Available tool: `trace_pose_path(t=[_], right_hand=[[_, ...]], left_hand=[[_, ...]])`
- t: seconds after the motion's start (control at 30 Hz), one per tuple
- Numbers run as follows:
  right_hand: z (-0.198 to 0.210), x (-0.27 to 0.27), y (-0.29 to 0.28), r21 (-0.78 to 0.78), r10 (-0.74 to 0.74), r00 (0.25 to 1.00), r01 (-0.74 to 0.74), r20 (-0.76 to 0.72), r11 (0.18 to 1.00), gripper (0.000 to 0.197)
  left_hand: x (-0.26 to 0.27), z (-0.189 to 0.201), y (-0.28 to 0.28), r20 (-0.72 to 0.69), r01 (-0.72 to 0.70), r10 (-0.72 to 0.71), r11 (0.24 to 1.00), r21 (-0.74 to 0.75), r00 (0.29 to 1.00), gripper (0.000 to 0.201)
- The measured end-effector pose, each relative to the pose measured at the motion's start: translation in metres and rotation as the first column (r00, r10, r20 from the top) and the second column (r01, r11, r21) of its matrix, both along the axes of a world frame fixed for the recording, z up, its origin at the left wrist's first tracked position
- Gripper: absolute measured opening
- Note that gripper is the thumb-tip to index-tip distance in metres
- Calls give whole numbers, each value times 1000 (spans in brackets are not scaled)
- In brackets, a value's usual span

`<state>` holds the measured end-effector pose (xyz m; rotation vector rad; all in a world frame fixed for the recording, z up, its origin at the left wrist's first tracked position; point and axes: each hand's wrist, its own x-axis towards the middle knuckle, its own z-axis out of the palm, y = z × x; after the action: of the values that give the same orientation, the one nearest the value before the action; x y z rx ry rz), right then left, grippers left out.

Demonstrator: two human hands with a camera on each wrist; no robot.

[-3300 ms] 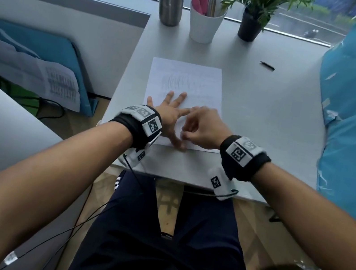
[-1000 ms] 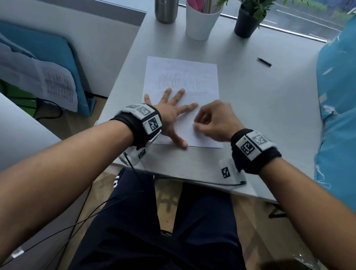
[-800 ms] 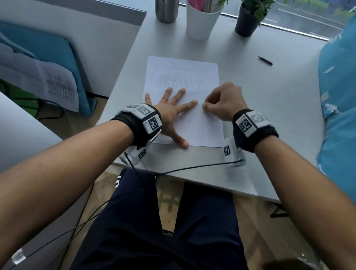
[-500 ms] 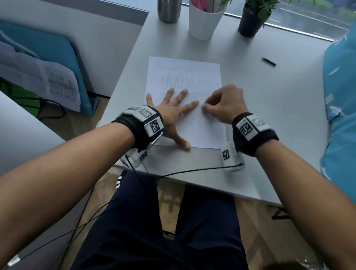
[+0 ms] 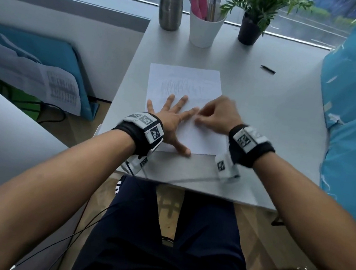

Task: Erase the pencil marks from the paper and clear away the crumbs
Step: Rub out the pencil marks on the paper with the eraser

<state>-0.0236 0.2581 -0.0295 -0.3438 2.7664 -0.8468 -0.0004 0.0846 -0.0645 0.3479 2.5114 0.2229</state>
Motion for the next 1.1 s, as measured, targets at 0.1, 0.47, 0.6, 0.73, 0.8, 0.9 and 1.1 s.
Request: trace_pose_path(t=[0.1, 0.47, 0.6, 0.73, 0.8, 0.9, 1.1], right_hand=[[0, -3, -1, -9, -67, 997, 67, -37, 998, 12], [-4, 32, -17, 49, 221, 975, -222, 30, 974, 10], [4, -5, 8, 20, -6, 1000, 6, 3, 1000, 14], [-3, 26, -10, 39, 170, 985, -171, 19, 985, 9], [-6, 32, -12, 24, 224, 973, -225, 50, 974, 10], [1, -5, 9, 19, 1, 999, -1, -35, 1000, 14], [-6, 30, -8, 44, 241, 969, -243, 47, 969, 8]], left_hand=[[-2, 1, 0, -9, -7, 7, 1000, 5, 1000, 140], [-2, -1, 1, -5, -5, 5, 1000, -6, 1000, 141], [1, 1, 0, 2, -5, 5, 1000, 10, 1000, 140], [-3, 0, 1, -12, 5, -5, 1000, -6, 1000, 138], [-2, -2, 0, -13, 11, -11, 1000, -13, 1000, 139], [0, 1, 1, -2, -2, 2, 1000, 3, 1000, 141], [-2, -1, 1, -8, 16, -17, 1000, -18, 1000, 140]])
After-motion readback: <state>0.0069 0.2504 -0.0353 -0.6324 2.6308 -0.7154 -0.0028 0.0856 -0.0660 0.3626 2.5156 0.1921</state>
